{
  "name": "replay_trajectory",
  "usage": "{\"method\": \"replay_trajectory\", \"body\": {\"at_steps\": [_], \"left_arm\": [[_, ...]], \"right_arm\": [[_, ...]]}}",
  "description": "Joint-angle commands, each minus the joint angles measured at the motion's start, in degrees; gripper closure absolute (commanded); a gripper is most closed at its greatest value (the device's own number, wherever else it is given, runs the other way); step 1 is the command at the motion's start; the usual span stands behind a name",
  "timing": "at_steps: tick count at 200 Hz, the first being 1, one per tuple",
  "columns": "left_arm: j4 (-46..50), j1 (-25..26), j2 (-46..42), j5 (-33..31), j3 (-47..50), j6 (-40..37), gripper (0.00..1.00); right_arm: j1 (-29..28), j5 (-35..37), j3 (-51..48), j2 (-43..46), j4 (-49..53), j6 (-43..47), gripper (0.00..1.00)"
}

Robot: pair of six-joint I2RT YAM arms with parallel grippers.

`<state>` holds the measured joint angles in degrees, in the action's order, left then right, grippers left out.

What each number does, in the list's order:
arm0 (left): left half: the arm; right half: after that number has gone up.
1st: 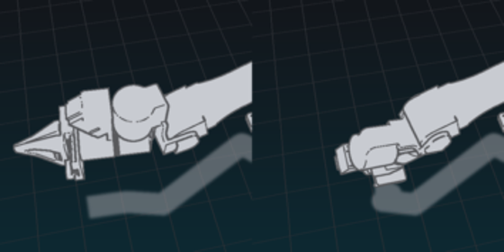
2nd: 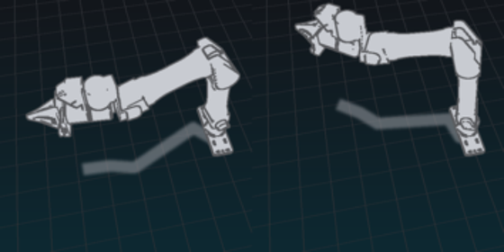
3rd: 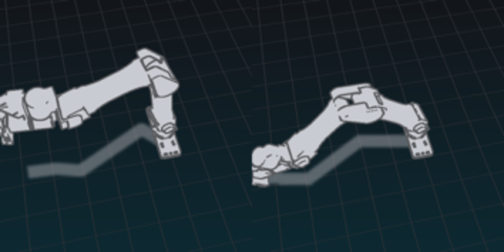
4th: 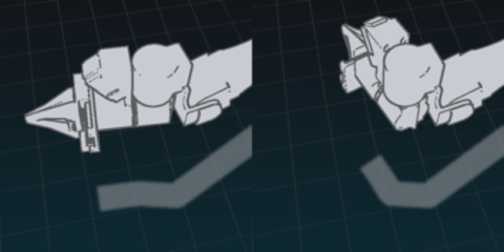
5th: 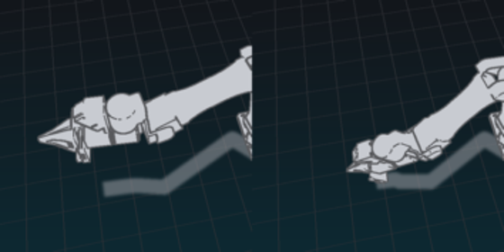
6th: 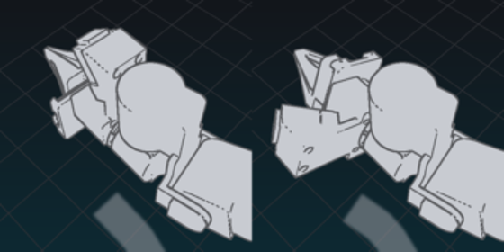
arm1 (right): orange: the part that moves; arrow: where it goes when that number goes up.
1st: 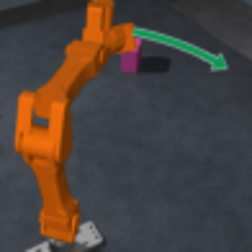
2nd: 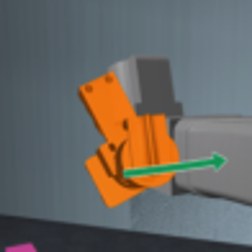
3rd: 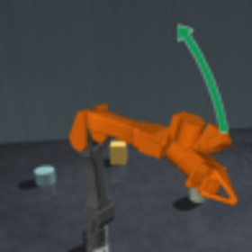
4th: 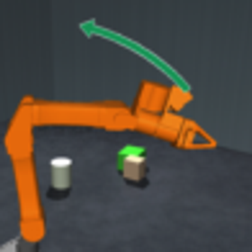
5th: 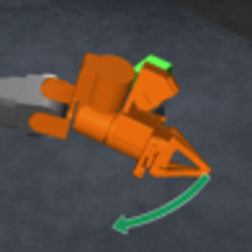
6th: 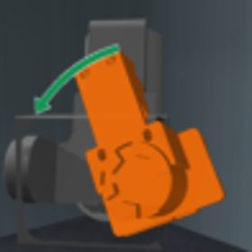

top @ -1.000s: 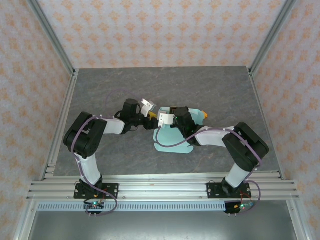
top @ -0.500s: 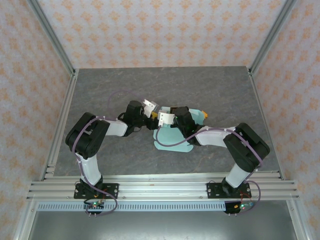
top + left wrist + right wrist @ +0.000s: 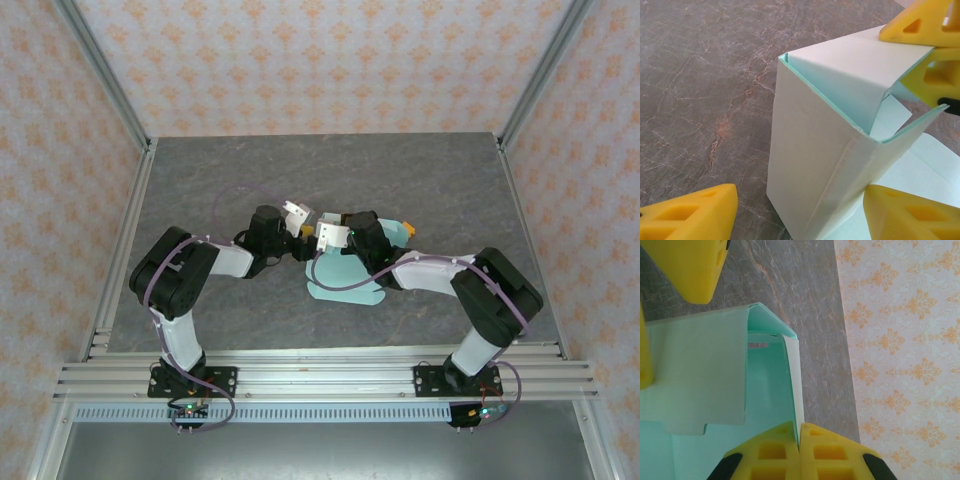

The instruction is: Fold the paper box

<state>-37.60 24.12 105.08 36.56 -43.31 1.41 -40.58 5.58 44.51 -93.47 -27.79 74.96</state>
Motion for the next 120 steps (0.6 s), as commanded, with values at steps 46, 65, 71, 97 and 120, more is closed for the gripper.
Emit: {"method": "replay_trajectory", "body": {"at_steps": [46, 65, 71, 97, 120], "left_arm": [[-5.5, 1.4, -4.1, -13.5, 3.4, -0.1, 0.39], [-5.6, 2.0, -4.4, -15.2, 3.8, -1.0, 0.4], [-5.7, 2.2, -4.4, -15.7, 3.9, -1.3, 0.4], [-8.0, 2.4, -3.6, -14.7, 4.2, -0.9, 0.41], [-9.6, 2.4, -2.9, -12.5, 4.0, -0.9, 0.41]], "right_arm": [[-0.8, -4.5, 2.0, 2.0, 3.4, -4.1, 1.0], [-0.9, -4.4, 2.2, 1.8, 4.0, -4.1, 1.0], [-0.8, -4.5, 2.3, 1.7, 4.0, -4.2, 1.0], [-1.0, -4.6, 2.7, 1.2, 4.3, -4.4, 1.0], [-1.2, -4.7, 2.9, 0.7, 4.2, -4.4, 1.0]]}}
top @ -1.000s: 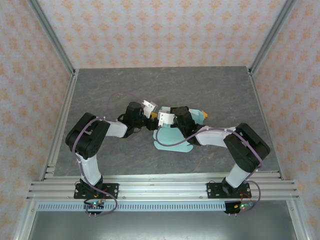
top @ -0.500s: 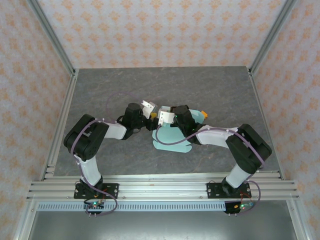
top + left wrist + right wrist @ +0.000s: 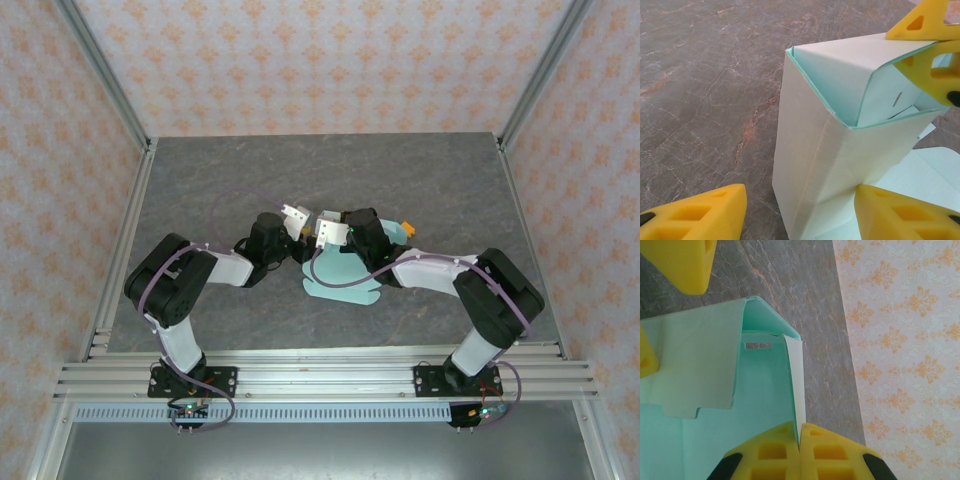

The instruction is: Fold the paper box

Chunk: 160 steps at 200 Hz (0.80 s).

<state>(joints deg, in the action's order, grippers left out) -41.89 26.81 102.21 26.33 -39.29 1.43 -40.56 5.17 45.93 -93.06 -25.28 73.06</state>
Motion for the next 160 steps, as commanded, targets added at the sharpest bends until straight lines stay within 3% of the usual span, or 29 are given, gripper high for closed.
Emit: {"method": "replay_trajectory", "body": {"at_steps": [1, 61, 160], "left_arm": [[-5.3, -0.3, 0.0, -2.1, -0.1, -0.8, 0.41], [-0.2, -0.4, 1.3, 5.7, -3.8, -2.2, 0.37], [-1.4, -0.9, 2.5, 4.7, -4.7, 0.0, 0.26]], "right_arm": [[-1.2, -4.3, 1.4, 0.3, 1.7, -2.5, 1.0], [-1.3, -4.4, 1.6, 0.2, 2.0, -2.4, 1.0], [-1.4, -6.1, 0.5, 1.6, 3.1, -3.9, 1.0]]}}
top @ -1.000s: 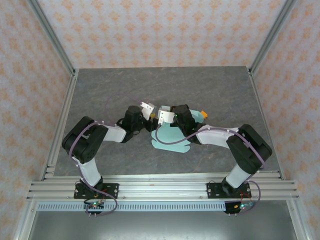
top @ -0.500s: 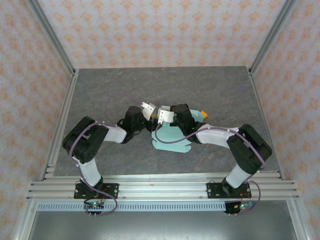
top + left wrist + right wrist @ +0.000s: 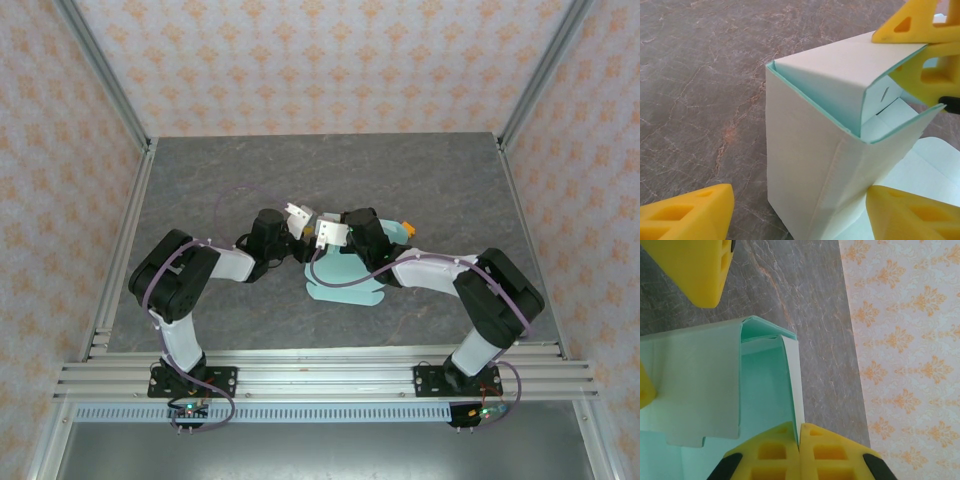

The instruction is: Fold the paper box

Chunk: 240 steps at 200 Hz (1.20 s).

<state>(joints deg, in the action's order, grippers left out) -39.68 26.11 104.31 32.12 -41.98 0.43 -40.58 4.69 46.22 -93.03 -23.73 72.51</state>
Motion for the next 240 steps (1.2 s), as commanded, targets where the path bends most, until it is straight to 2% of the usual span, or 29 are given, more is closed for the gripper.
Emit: {"method": "replay_trajectory", "body": {"at_steps": [1, 43, 99, 128, 160, 240], "left_arm": [[-3.6, -0.2, 0.4, -1.1, -2.0, 1.0, 0.26], [-3.7, -0.2, 0.4, -1.3, -2.1, 1.3, 0.24], [-4.1, -0.2, 0.5, -4.5, -2.0, 3.0, 0.34], [-3.1, -0.3, 0.3, -6.1, -2.0, 4.3, 0.35], [-3.7, -0.3, 1.0, -4.3, -1.6, 4.7, 0.32], [-4.8, -0.3, 2.4, -2.1, -0.1, 2.6, 0.31]], "right_arm": [[-1.3, -5.6, 0.2, 1.6, 1.6, -3.4, 1.0], [-1.6, -5.7, -0.1, 1.7, 1.8, -3.7, 1.0], [-2.2, -3.3, -0.2, 0.9, 1.4, -1.6, 1.0], [-3.0, 0.0, -0.2, 0.2, 0.5, 1.1, 1.0], [-4.5, 3.7, -1.7, -1.6, -4.6, 5.0, 1.0], [-6.3, 6.5, -6.1, -5.7, -14.9, 9.6, 1.0]]}}
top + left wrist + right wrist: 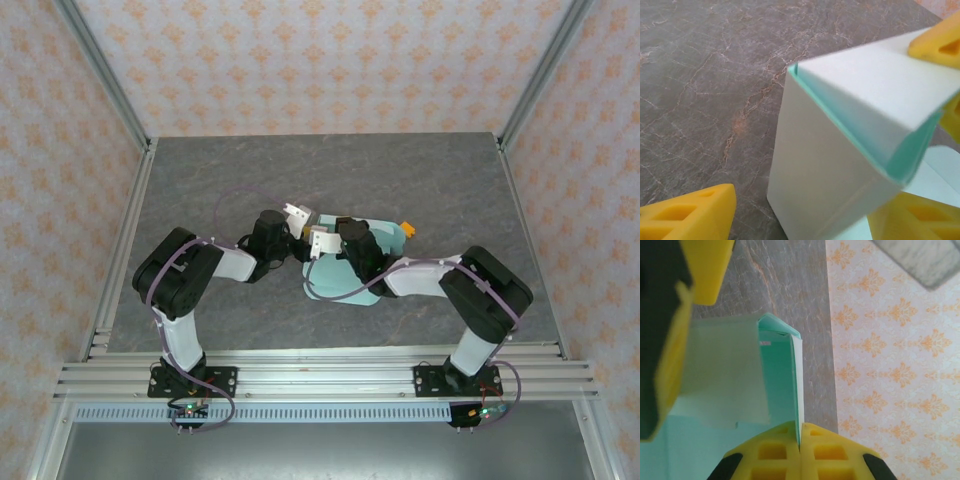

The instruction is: Fold the paper box

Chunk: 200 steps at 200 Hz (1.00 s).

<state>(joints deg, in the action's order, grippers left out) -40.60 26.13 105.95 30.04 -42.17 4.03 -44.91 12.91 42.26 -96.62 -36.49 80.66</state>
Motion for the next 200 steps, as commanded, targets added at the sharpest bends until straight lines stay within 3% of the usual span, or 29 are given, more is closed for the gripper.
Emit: {"method": "replay_trajectory", "body": {"at_steps": [1, 85, 136, 170, 200], "left_arm": [[-4.0, -0.4, 0.7, 0.1, 0.1, -1.0, 0.31], [-4.4, -0.2, 0.9, -5.1, 3.3, -3.5, 0.34], [-2.4, 0.4, 1.5, -10.5, 3.2, -4.3, 0.5], [-4.7, 0.9, 1.6, -15.7, 3.3, -0.9, 0.61], [-4.8, 1.8, 1.8, -20.8, 2.7, 1.2, 0.63]], "right_arm": [[-2.0, -1.7, -2.2, -2.1, -2.2, 1.5, 1.0], [-2.1, -0.7, -2.5, -2.6, -4.1, 2.0, 1.0], [-2.1, -1.2, -0.8, -2.0, -2.2, 1.7, 1.0], [-2.1, -2.2, -0.2, -1.3, -0.8, 0.0, 1.0], [-2.3, -2.6, 0.4, -0.8, 1.0, -1.2, 1.0]]}}
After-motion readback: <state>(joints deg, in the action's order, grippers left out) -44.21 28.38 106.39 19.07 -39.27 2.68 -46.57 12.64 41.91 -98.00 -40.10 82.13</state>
